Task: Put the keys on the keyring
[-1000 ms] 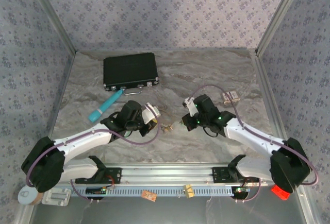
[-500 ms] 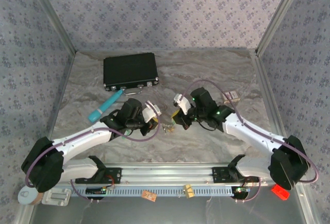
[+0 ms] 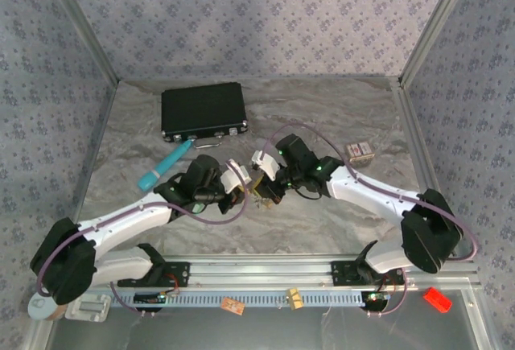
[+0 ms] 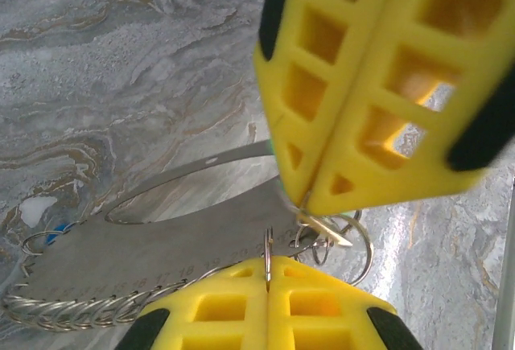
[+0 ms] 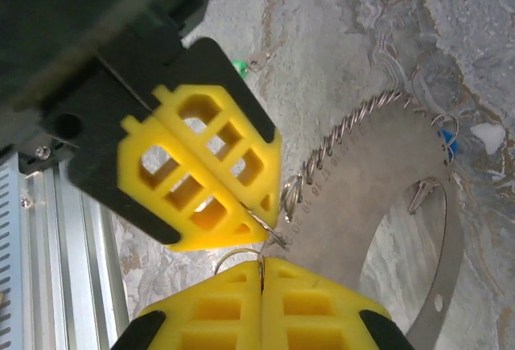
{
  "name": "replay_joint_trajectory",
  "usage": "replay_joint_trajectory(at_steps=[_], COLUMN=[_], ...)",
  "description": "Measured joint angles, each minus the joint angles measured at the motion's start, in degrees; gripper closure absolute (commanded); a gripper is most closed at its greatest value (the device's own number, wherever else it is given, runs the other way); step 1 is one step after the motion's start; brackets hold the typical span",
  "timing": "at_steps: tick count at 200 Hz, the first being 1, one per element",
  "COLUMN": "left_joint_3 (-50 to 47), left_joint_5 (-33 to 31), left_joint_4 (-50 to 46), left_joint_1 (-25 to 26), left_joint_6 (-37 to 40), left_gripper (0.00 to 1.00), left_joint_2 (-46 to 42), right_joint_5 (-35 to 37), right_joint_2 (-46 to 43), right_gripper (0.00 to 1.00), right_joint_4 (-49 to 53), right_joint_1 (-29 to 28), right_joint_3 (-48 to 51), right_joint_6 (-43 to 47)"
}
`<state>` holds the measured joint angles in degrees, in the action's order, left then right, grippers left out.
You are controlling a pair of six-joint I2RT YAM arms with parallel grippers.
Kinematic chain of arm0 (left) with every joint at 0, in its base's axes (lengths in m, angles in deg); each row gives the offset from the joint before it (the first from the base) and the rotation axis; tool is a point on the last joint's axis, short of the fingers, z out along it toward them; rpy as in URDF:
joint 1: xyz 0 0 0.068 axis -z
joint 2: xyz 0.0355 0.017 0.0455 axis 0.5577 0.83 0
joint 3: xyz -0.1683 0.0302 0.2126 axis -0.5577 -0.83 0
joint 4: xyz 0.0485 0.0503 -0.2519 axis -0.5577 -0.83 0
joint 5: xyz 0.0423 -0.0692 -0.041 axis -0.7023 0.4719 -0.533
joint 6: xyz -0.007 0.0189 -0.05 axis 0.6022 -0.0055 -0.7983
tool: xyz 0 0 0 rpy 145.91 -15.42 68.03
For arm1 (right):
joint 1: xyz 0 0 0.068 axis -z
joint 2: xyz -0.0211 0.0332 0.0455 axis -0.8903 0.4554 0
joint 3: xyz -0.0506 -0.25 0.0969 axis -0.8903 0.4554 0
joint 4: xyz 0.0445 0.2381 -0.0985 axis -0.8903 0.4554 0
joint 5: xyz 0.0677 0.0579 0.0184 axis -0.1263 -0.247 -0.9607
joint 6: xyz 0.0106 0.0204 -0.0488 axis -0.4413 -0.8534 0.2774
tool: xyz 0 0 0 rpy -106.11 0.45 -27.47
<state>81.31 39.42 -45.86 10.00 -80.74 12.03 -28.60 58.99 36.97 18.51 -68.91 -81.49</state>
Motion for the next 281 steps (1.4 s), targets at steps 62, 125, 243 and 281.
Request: replay_joint_trajectory(at_steps=[62,125,243,281], left_joint_3=[-1.55,-1.55,-1.55,-1.55], left_joint_5=[0.31,0.28,0.00,-0.13], left_joint_4=[1.20,1.25,1.11,1.07], left_joint_1=[0.02,0.02,0.13,0.13], left_joint_6=[1.68,1.88,3.78,4.59], left_gripper=[1.00,1.00,1.00,1.00], left_joint_2=[-1.03,-1.11,-1.18,-1.18], right_joint_5=[-1.20,-4.07,-3.72,-4.02], right_joint_2=[0.96,1.22,2.36,2.36], right_gripper=[1.00,1.00,1.00,1.00], right_joint_4=[-0.28,-1.62,-2.86,-3.04], right_joint_1=[0.00,0.00,0.35,0.61], right_joint_3=[0.00,0.00,0.00,0.00], right_joint_6=[-0.87,-1.73,-4.55,-5.16])
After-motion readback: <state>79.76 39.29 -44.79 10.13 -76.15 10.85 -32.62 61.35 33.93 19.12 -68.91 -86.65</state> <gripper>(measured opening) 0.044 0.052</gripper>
